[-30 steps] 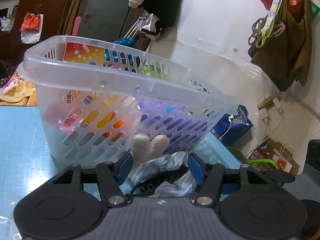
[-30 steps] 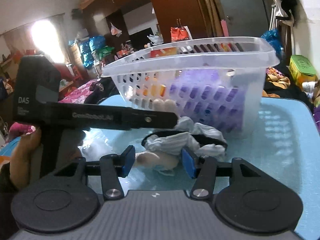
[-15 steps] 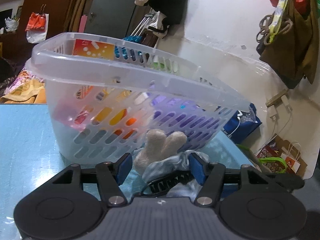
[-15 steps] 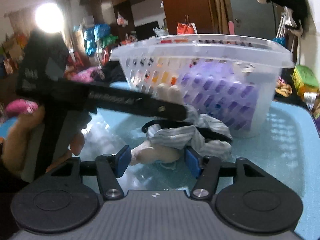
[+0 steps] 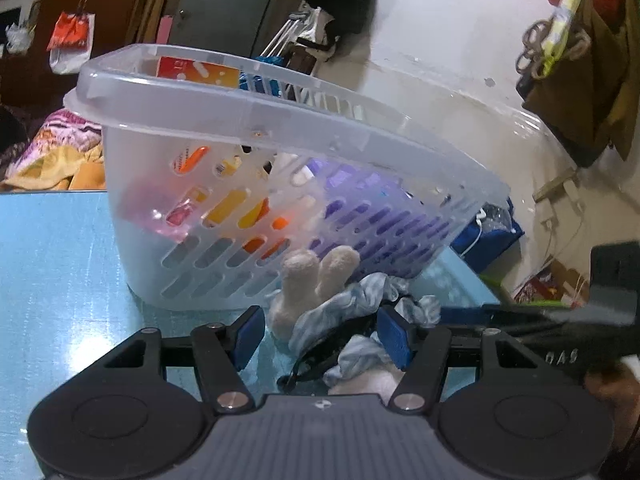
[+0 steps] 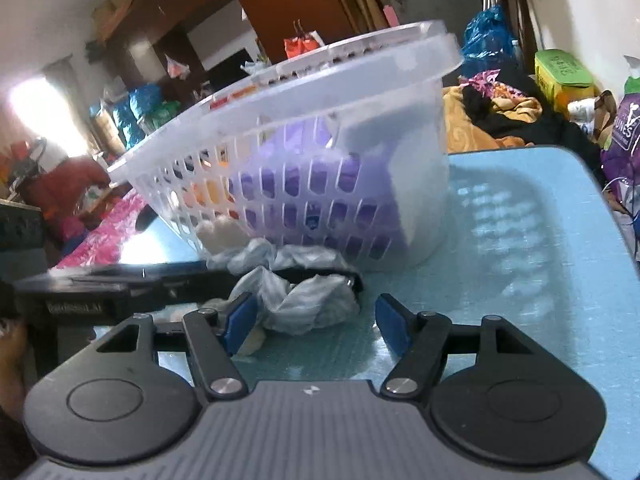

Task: Organize objects
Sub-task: 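Grasp the bunny's striped cloth with the right gripper beside the left gripper, then lift the plush bunny with both grippers and drop it into the basket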

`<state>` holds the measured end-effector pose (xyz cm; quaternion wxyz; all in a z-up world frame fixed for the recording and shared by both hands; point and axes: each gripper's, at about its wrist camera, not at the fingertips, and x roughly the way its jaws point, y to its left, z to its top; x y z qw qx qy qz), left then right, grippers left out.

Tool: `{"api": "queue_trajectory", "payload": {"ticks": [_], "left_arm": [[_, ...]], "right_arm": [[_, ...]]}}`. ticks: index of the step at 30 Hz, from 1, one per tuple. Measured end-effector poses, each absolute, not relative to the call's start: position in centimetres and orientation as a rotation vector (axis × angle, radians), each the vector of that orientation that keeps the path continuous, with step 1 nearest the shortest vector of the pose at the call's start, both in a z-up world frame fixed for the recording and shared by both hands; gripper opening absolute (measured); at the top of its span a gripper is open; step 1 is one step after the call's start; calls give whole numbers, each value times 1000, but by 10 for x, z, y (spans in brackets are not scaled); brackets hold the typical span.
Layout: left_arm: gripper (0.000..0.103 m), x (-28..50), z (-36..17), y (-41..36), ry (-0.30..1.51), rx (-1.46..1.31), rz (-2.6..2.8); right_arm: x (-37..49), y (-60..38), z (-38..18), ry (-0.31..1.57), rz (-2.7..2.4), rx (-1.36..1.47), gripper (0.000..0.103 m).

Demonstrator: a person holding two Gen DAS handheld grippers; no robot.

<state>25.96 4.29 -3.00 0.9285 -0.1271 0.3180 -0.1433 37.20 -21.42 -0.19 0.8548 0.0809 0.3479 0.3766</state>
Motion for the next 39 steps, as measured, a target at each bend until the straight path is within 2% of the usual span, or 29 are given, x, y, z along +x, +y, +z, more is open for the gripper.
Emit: {"api": "queue_trajectory", "payload": {"ticks": [2,6,10,13,14,15,28,39], "left_arm": [[66,262,-30,45,645,-288,-308],[66,265,-30,39,637,-277,-289],[66,270,-35,31,646,-263,-251],[54,265,-32,28,628,-244,-246],[47,262,-32,28,619,-235,-242],[40,259,-30,29,604,-226,-224],[39,225,-17,41,509,-247,-302],[39,185,61,38,301,-190,-297]], "right_arm": [[370,-217,-3,731,814,178,50],[365,-220,-1,711,831,150,38],[358,-215,2,682,829,108,32],[352,-215,4,653,829,93,28],[348,-216,5,638,823,85,23],[344,-216,7,621,806,69,14],[316,-223,35,508,831,21,13],[284,-214,112,302,839,-39,13]]}}
